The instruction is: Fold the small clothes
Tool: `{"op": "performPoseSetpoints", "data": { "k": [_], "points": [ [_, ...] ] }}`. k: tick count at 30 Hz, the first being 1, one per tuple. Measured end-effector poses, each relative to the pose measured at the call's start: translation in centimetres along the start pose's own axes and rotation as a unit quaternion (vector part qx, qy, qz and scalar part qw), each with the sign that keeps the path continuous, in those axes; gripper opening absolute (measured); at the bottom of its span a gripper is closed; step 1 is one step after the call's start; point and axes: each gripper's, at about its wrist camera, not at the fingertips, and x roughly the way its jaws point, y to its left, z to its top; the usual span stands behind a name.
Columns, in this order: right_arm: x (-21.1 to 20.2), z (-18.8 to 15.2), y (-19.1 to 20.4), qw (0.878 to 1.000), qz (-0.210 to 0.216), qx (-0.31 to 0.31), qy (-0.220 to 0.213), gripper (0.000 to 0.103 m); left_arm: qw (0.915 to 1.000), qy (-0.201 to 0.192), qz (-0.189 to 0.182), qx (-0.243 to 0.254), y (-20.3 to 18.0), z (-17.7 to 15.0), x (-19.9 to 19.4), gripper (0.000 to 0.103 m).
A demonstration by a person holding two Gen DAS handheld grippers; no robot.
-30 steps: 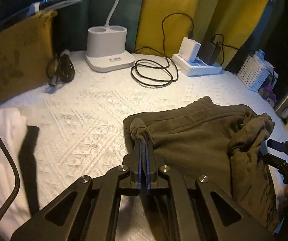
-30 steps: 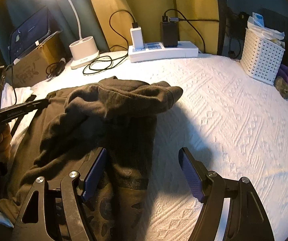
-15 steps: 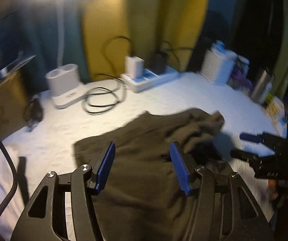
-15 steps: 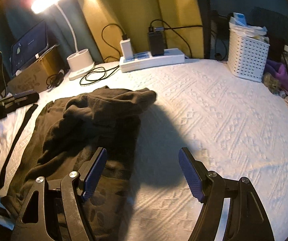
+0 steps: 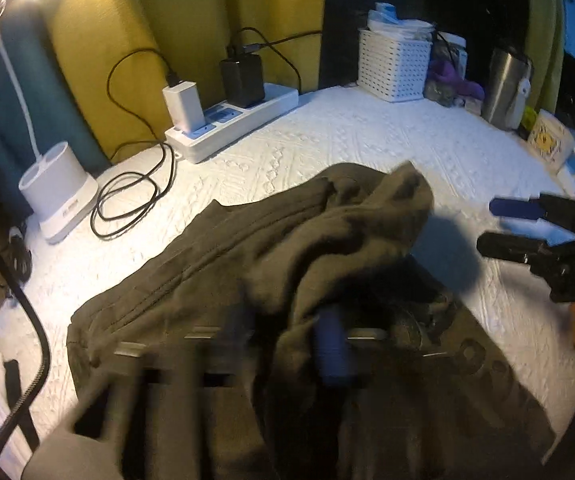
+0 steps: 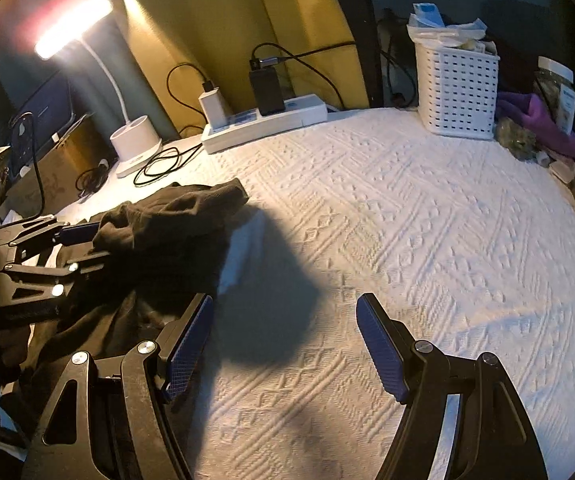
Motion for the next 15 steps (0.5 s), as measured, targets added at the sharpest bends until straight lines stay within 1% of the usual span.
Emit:
{"op": "performPoseSetpoints", "data": {
  "k": [1, 2, 9, 12, 15],
  "points": [
    [0.1, 0.0, 0.0, 1.000, 0.001, -0.001, 0.001, 0.075, 0.9999, -0.006, -0.004, -0.008, 0.3, 0.1, -0.4, 0.014],
    [0.2, 0.0, 0.1, 1.000, 0.002, -0.003, 0.001, 0.075, 0.9998, -0.015, -0.006, -0.013, 0.7, 0.1, -0.8, 0.011],
    [0.9, 0.5, 1.5, 1.000, 0.005, -0.018, 0.004, 0.075, 0.9968, -0.051, -0.001, -0.062, 3.2, -0.2, -4.3, 0.008],
    [1.3, 0.9, 2.8, 0.999, 0.009, -0.039, 0.003, 0.075, 0.9950, -0.058, -0.006, -0.082, 4.5, -0.8, -5.5, 0.008],
    [2.2, 1.6, 4.4, 0.998, 0.023, -0.063, 0.001, 0.075, 0.9933, -0.053, -0.009, -0.102, 6.2, -1.4, -5.5, 0.008]
  ]
}}
